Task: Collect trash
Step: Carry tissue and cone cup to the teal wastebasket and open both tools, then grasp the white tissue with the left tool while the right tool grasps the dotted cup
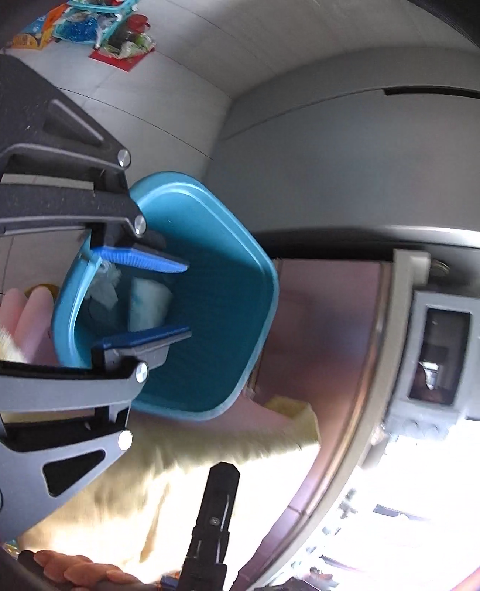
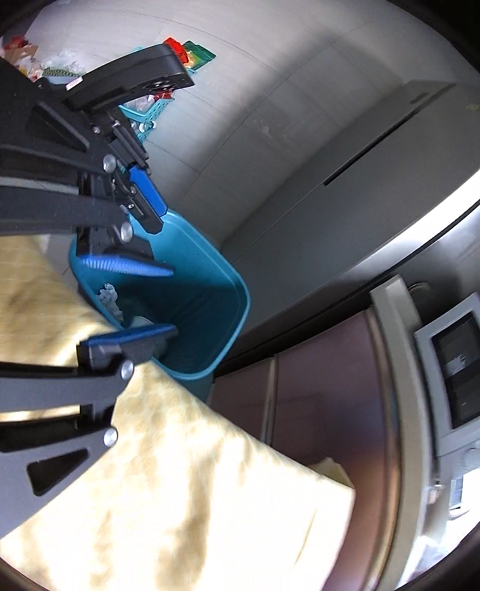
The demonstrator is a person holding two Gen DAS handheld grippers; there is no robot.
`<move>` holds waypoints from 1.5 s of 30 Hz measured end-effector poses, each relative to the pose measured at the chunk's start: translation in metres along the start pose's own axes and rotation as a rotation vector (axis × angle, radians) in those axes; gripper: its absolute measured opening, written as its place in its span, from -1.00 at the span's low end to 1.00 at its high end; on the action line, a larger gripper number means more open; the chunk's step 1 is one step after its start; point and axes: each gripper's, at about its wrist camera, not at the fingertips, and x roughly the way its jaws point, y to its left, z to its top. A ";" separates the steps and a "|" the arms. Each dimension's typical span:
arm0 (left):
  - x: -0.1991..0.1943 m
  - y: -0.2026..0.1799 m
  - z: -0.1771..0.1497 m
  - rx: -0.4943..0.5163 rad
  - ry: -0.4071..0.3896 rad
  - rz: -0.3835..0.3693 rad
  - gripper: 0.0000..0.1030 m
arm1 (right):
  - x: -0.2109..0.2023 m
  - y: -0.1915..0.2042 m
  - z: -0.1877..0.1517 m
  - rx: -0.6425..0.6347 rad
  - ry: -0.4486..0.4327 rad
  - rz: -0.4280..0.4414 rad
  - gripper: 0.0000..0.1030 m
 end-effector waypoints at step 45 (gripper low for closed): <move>-0.069 -0.328 -0.070 0.464 0.175 -0.761 0.28 | -0.305 -0.184 -0.125 0.261 -0.399 -0.513 -0.03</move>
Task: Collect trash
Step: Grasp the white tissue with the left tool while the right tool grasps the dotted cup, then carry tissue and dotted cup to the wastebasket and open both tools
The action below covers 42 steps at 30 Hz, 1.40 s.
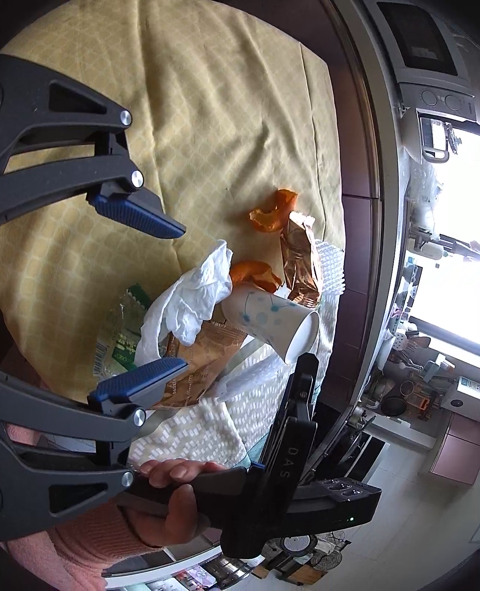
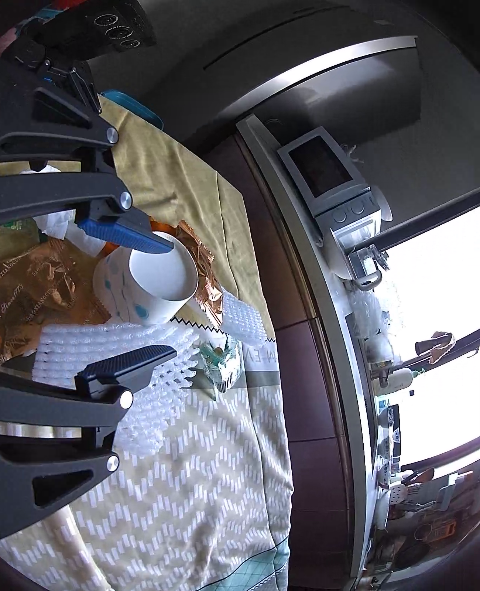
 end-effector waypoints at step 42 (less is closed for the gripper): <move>-0.029 0.033 0.001 -0.114 -0.008 -0.043 -0.82 | -0.013 0.020 0.003 0.050 0.002 0.232 -0.92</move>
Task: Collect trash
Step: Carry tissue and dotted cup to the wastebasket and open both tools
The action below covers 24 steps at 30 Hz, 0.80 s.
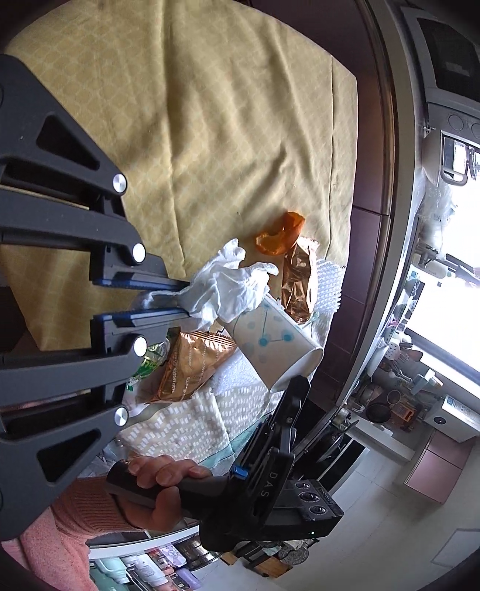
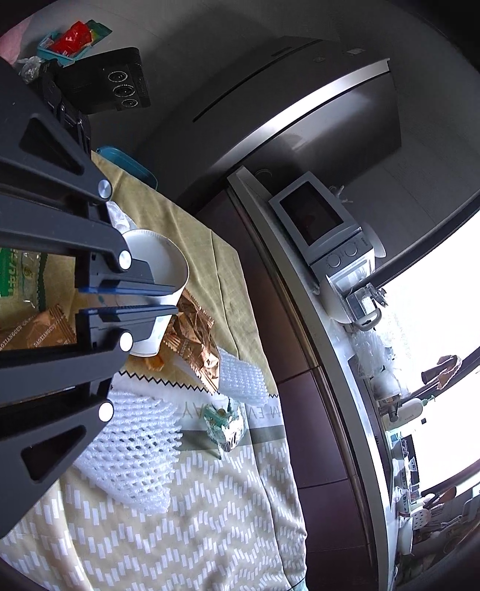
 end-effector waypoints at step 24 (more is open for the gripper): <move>-0.087 0.048 -0.030 -0.051 -0.105 0.160 -0.82 | 0.045 0.072 -0.013 -0.044 0.076 0.179 -0.92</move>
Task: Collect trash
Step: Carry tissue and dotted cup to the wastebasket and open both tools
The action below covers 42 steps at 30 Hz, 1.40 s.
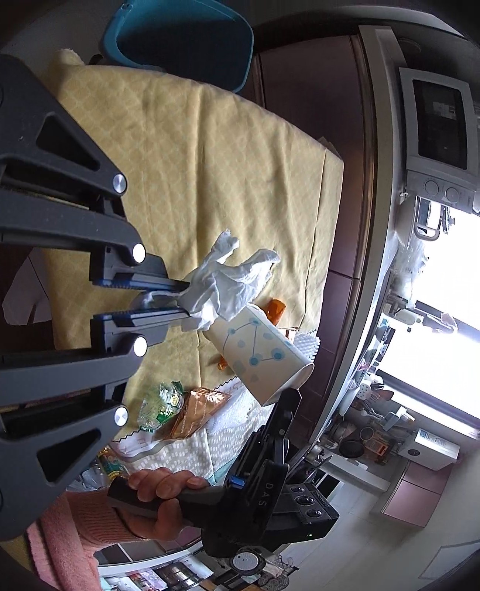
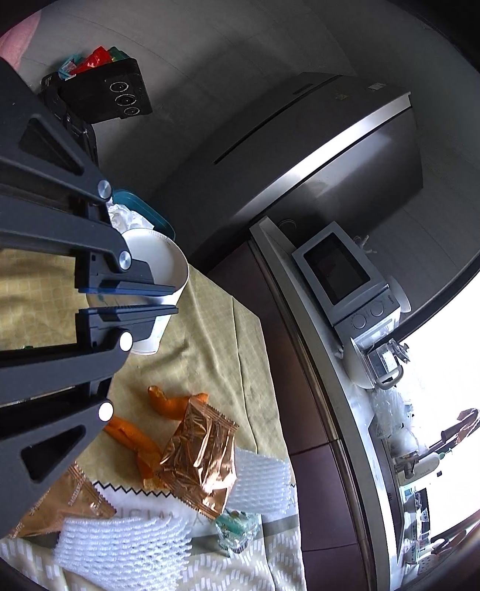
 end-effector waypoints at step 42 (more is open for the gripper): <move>-0.097 0.179 -0.006 -0.271 -0.133 0.379 -0.82 | 0.198 0.161 0.009 -0.177 0.240 0.253 -0.92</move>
